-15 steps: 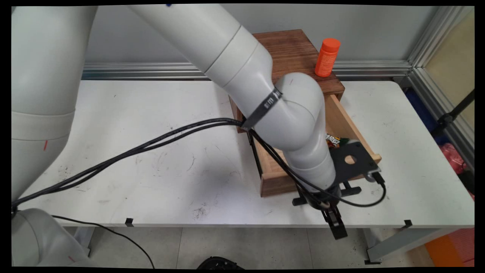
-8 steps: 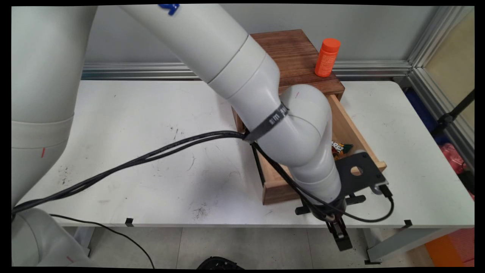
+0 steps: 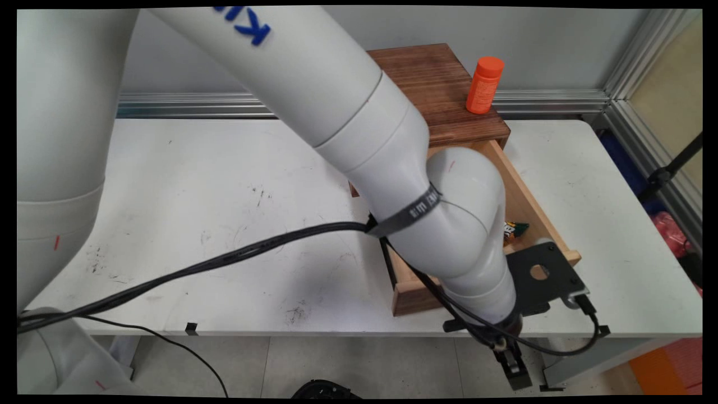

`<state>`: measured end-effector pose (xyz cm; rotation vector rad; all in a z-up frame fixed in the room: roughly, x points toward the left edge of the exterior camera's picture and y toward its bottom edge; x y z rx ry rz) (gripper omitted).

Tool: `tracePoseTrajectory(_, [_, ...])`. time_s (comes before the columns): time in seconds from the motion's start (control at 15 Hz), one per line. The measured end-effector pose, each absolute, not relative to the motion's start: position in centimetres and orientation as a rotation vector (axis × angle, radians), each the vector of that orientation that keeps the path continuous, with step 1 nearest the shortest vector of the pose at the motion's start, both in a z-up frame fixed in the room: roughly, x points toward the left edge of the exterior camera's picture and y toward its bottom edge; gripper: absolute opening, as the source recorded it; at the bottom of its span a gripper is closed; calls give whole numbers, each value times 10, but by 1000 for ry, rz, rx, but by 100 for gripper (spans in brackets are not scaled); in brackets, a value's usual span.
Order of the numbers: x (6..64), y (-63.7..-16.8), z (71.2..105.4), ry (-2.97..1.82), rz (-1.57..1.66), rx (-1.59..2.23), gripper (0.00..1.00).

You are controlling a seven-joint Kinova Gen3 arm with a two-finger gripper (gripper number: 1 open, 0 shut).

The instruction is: Open the drawer

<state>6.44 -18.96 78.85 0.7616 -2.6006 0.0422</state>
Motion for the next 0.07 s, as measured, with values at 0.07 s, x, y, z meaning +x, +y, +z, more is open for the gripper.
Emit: tracePoseTrajectory(0.07, [63, -187, 788, -2599, 45, 762, 100])
